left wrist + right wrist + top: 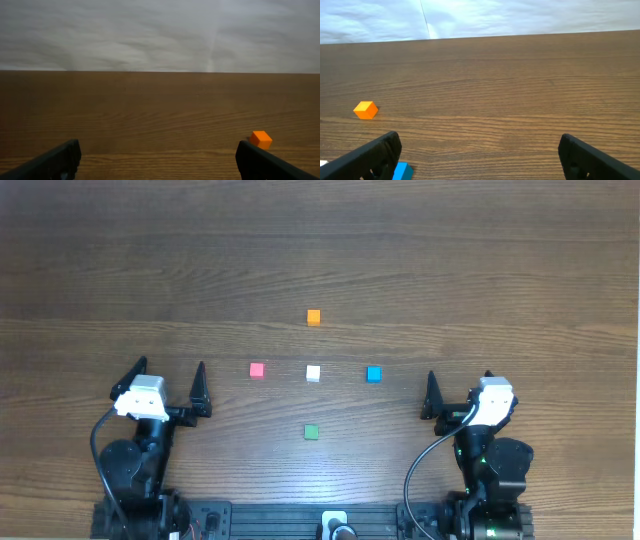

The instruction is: Stack Cubes

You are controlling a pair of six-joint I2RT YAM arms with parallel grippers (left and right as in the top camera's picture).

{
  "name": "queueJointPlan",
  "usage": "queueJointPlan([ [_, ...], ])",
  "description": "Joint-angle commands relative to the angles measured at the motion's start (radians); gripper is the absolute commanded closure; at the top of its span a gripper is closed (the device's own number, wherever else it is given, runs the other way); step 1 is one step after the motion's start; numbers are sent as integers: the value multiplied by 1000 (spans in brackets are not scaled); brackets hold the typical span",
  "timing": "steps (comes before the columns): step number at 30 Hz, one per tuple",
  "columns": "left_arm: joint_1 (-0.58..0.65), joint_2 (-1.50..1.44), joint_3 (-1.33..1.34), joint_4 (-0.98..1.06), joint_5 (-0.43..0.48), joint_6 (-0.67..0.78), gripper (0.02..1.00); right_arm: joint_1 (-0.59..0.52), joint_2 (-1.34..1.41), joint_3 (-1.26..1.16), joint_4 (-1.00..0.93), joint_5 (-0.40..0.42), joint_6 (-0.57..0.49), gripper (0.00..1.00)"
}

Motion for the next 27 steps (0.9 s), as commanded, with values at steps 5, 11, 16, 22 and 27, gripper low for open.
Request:
queueJointPlan([
  [5, 4, -3, -5, 4, 10, 1, 18, -6, -10, -10, 5, -15, -5, 9],
  [11, -3, 141, 125, -11, 59, -121, 20, -6, -10, -10, 5, -14, -5, 9],
  [16, -40, 464, 473, -239, 137, -129, 20, -6, -10, -10, 5, -14, -5, 7],
  [22, -134, 863, 903, -621, 140, -148, 23, -6, -10, -10, 5, -14, -5, 9],
  [27, -247, 1101, 1059, -745, 70, -220, 23, -6, -10, -10, 5, -15, -5, 9],
])
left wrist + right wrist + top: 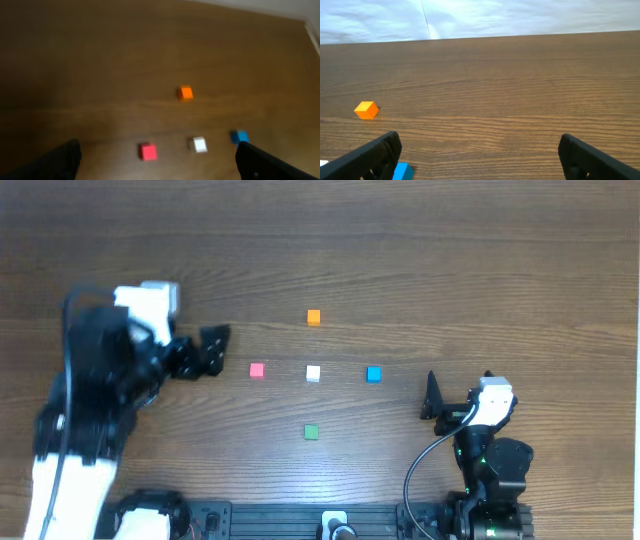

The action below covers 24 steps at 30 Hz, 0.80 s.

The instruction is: Stack Cubes

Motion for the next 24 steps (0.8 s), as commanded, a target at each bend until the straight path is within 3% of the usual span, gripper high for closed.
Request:
queueJointPlan([
  [1, -102, 192, 98, -60, -76, -93, 23, -6, -10, -8, 2, -12, -5, 7],
  [12, -342, 511, 114, -52, -307, -320, 34, -6, -10, -8, 2, -12, -5, 9],
  [24, -382, 713, 109, -48, -367, -395, 117, -6, -10, -8, 2, -12, -5, 9],
])
